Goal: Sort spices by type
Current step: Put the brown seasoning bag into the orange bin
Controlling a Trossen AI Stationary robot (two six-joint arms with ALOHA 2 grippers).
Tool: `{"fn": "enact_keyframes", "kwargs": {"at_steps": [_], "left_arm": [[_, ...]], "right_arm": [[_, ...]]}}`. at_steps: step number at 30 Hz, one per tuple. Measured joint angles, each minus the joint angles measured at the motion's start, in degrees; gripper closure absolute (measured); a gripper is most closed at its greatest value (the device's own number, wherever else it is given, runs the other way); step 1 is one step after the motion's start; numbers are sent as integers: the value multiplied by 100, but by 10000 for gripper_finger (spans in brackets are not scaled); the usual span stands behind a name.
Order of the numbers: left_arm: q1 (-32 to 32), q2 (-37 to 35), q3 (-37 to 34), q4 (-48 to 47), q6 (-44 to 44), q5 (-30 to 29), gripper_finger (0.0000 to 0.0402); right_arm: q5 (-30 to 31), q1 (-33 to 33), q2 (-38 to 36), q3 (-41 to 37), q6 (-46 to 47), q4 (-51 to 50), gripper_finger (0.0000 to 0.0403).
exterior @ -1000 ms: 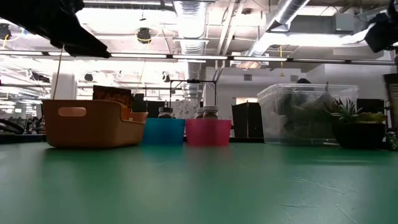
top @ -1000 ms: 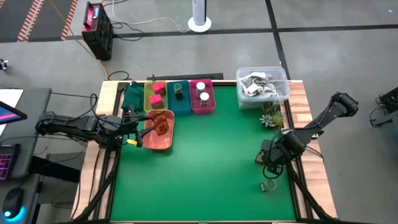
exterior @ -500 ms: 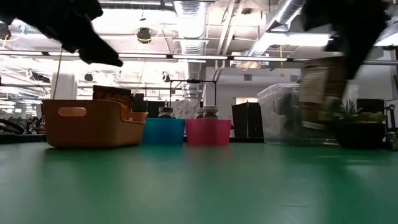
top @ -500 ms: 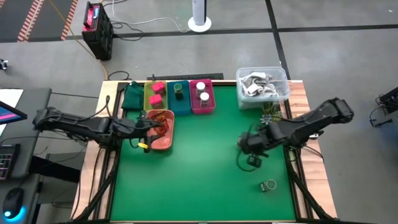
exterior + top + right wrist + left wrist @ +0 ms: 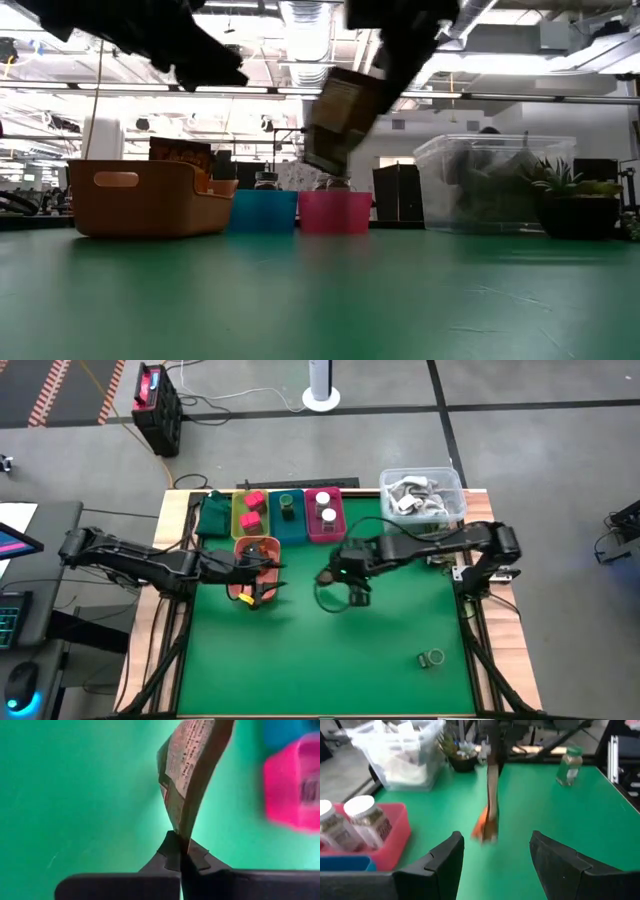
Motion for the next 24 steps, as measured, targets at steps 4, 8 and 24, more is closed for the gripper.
{"fn": "enact_keyframes", "kwargs": {"at_steps": [4,8,24], "left_arm": [[122,256,46,534,144,32,186],[254,422,63,925,170,39,186],[380,602,60,1358,333,212,202]], "right_arm": [[-1,-143,569,767,-520,-32,390],[-2,-179,1011,1406,-884,-71,390],[-4,-167,1315,2084,-1426,259,388]]}}
